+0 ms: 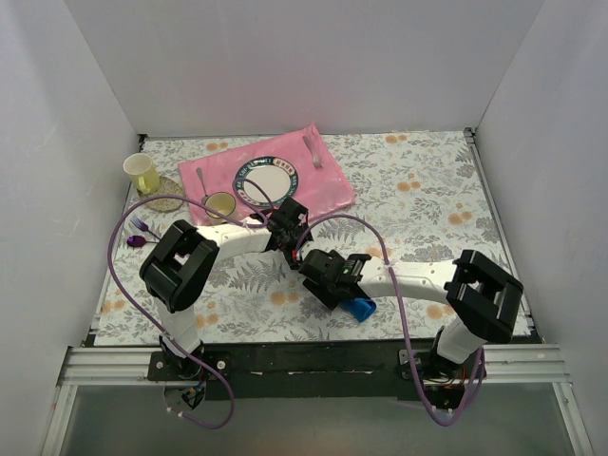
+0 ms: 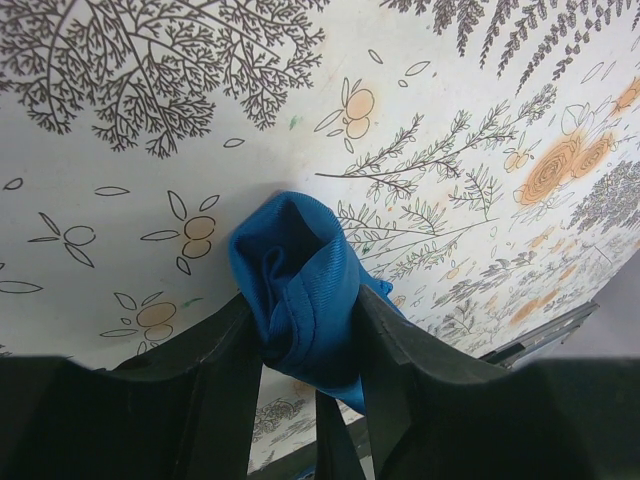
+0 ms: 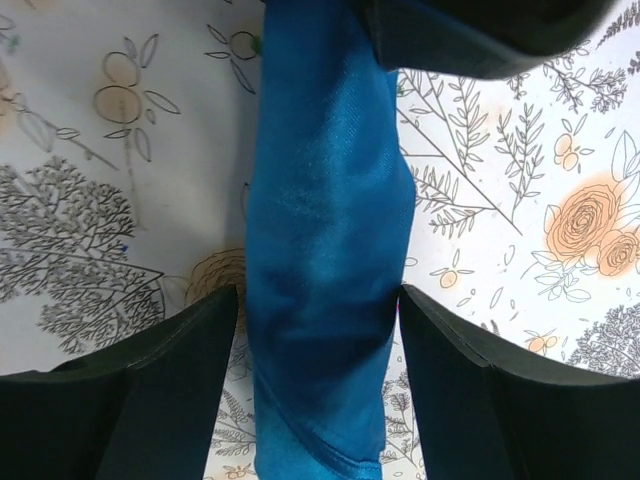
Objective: Fold the napkin, place the utensils inside, and roll it up
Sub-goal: Roll the napkin with the utensil
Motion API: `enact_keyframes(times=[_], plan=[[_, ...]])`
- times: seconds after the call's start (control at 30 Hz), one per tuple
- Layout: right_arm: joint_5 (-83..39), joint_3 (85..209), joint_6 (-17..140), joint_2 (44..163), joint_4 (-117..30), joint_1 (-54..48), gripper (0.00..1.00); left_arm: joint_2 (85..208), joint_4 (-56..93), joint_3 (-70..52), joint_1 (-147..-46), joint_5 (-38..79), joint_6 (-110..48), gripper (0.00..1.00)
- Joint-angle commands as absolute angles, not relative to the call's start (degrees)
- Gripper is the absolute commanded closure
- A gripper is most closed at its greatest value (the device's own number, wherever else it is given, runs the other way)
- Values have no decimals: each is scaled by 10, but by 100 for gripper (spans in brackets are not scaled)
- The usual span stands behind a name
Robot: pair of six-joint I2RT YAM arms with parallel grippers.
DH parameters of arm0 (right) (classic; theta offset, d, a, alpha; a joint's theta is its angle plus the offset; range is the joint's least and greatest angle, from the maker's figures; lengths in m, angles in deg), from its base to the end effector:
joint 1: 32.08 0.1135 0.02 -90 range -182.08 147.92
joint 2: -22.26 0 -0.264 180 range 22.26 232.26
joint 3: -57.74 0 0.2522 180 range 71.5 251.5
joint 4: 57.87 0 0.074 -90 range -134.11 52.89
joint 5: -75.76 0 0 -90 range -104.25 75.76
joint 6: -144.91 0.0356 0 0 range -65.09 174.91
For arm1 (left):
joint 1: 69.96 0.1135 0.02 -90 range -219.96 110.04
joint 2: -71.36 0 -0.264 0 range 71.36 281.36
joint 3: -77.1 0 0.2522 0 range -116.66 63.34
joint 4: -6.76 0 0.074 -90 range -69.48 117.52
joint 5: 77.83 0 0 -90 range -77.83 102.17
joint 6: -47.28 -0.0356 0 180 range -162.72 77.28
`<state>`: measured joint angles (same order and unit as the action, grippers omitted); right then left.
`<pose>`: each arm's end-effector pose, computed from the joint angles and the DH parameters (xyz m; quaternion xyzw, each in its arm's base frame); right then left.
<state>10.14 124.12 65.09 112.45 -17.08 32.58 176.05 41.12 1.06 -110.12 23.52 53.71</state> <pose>0.1405 0.2624 0.1795 -0.3952 0.8690 -0.0330 0.2958 0.2688 -0.2360 0.1509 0.4359 -0.8642 0.2513 0.0035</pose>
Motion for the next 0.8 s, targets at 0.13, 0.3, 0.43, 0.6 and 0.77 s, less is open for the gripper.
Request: enact_keyframes(times=[0.13, 0.3, 0.43, 0.6, 0.77], plan=[[158, 1228, 661, 1148, -194, 325, 40, 1771, 438, 25, -1107, 220, 521, 59], [98, 1202, 667, 1130, -235, 294, 63, 1752, 443, 20, -1103, 206, 506, 41], [-15, 1186, 668, 1104, -276, 256, 70, 1714, 445, 24, -1100, 186, 490, 31], [-176, 1148, 687, 1088, -355, 166, 71, 1683, 455, 24, -1096, 175, 489, 27], [-356, 1113, 712, 1094, -422, 76, 72, 1683, 453, 16, -1095, 191, 502, 25]])
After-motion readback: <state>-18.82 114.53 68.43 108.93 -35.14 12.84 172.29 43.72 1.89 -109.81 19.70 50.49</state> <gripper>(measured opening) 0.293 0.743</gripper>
